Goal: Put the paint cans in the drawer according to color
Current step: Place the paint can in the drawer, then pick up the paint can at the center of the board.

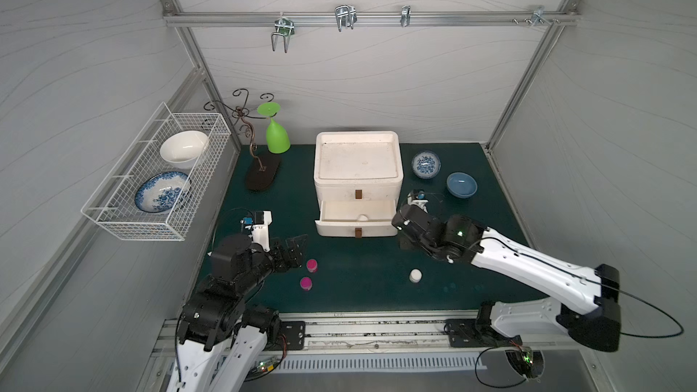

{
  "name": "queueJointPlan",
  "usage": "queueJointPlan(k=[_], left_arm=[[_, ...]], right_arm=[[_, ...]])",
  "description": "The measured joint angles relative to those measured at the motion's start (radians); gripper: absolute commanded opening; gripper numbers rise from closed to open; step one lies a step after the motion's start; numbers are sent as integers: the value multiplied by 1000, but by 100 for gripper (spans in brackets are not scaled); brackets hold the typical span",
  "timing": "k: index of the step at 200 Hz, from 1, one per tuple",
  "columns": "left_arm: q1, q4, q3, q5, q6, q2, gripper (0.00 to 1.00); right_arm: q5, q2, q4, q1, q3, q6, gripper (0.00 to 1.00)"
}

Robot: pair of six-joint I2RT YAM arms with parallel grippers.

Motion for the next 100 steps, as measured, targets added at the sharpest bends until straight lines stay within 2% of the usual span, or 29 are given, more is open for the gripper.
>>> queueJointPlan(k=[19, 42, 68, 100], left_arm=[[0, 0, 0, 0, 0, -3, 99], [0, 0, 0, 0, 0, -4, 99], [0, 0, 0, 0, 0, -4, 100], [0, 0, 0, -3, 0, -4, 99]], right_arm=[[-13, -86, -32, -1, -150, 35, 52], [-58, -119, -40, -2, -293, 51, 54], [-127, -115, -13, -2, -380, 53, 59], [-223, -63, 105, -1, -449, 39, 64]])
